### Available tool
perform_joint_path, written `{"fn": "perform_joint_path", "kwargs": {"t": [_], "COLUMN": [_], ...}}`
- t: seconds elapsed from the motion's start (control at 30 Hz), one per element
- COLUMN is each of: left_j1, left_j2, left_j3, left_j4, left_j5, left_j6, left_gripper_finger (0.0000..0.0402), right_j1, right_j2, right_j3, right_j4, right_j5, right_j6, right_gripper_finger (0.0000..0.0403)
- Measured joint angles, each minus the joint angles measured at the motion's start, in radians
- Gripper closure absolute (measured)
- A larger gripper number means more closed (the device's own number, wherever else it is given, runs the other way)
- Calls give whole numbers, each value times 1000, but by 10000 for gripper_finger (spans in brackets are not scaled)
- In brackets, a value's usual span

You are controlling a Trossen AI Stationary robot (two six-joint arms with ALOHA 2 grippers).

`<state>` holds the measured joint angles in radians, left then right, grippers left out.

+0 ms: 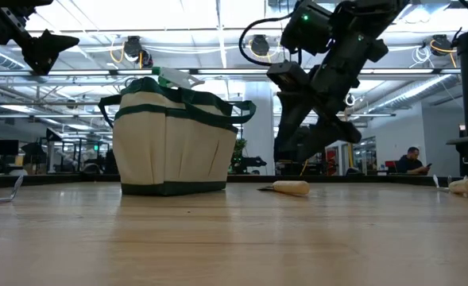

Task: Pick & Place Garden tools in Gardening bag
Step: Put the brown bottom trowel into the green gardening bag

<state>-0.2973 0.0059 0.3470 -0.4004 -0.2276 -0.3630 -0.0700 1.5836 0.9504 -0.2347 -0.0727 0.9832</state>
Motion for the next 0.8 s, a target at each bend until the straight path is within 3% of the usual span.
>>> {"fn": "perform_joint_path", "kwargs": {"t": [0.57,0.8], "left_j1": [0,0], "left_j2": [0,0], "left_j3": [0,0], "left_j4": [-1,-1], "left_j5": [-8,-8], "left_j6": [2,0], "left_gripper_finger": [78,78], "right_j1": [8,38], "right_j2": [7,7], "right_j3": [-2,-2], "right_j4": [28,13], "right_j5": [48,42], "right_j6": [-76,-339], "right_gripper_finger": [179,179]}}
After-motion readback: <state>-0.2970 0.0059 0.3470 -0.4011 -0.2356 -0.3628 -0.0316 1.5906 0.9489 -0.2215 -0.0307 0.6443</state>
